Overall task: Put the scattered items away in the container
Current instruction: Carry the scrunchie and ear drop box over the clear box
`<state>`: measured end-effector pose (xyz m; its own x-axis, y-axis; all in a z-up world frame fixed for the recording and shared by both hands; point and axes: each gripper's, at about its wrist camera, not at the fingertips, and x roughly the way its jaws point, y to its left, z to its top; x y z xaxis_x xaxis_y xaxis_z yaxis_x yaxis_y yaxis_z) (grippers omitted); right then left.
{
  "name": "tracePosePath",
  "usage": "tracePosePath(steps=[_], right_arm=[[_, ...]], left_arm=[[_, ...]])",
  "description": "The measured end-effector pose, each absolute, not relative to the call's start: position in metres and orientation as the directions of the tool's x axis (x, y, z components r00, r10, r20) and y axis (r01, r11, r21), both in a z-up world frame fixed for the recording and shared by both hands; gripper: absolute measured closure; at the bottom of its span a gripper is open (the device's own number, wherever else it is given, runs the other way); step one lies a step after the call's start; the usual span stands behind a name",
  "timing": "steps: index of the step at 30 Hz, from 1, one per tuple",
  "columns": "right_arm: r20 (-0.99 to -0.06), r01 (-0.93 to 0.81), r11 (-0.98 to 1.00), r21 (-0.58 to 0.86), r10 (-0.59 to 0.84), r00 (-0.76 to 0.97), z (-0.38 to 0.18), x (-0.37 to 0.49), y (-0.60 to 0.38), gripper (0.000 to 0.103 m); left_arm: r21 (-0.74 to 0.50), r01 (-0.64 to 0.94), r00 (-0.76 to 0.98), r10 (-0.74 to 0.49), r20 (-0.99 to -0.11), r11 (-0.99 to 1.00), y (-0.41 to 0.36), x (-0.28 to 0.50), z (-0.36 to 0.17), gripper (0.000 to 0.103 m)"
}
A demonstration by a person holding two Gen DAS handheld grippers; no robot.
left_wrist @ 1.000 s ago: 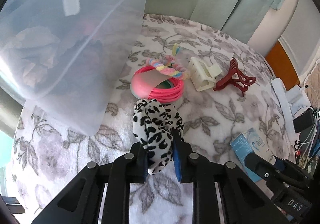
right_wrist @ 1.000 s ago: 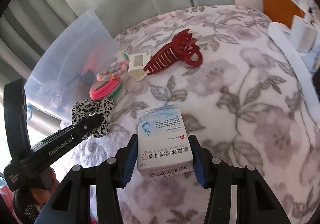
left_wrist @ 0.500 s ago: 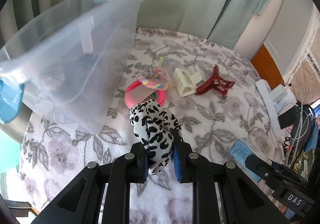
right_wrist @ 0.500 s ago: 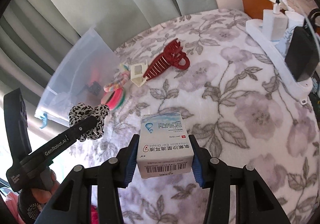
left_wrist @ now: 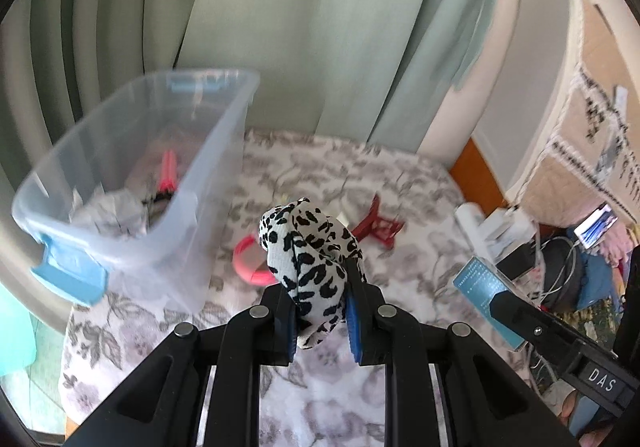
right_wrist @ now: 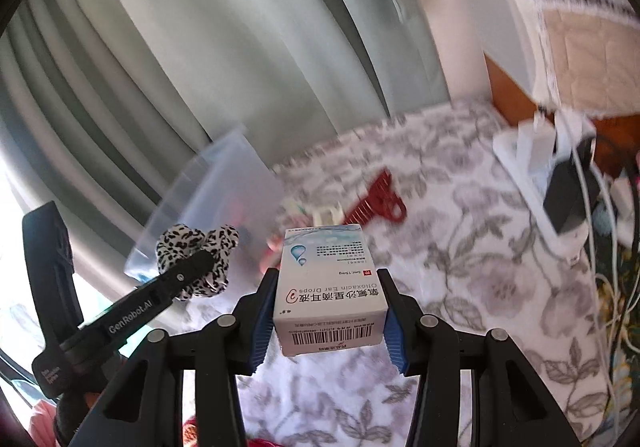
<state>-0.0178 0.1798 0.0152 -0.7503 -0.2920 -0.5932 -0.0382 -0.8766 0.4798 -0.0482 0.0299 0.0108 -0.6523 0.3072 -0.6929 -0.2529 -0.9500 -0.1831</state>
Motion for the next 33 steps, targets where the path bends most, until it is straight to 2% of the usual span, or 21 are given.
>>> tracePosePath(steps=[15,28,33], right_arm=[[-0.454,0.071,-0.904,0.422,-0.279,-0.846,0.106,0.003,0.154,0.053],[-0.393,0.148,-0.914,0.378,-0.303,-0.868,0.146,0.005,0.124,0.053],[-0.409,0.166,-0.919,0.357,-0.313,-0.857,0.149,-0.001,0.110,0.053]], left_arm=[[-0.213,-0.304,-0.783,0.371,-0.500,-0.929,0.005,-0.027,0.099,0.083],[-0.216,-0.266,-0.828,0.338,-0.447,-0.939,-0.020,-0.026,0.114,0.082],[-0.240,-0.245,-0.839,0.329,-0.433,-0.940,-0.035,-0.027,0.116,0.082]])
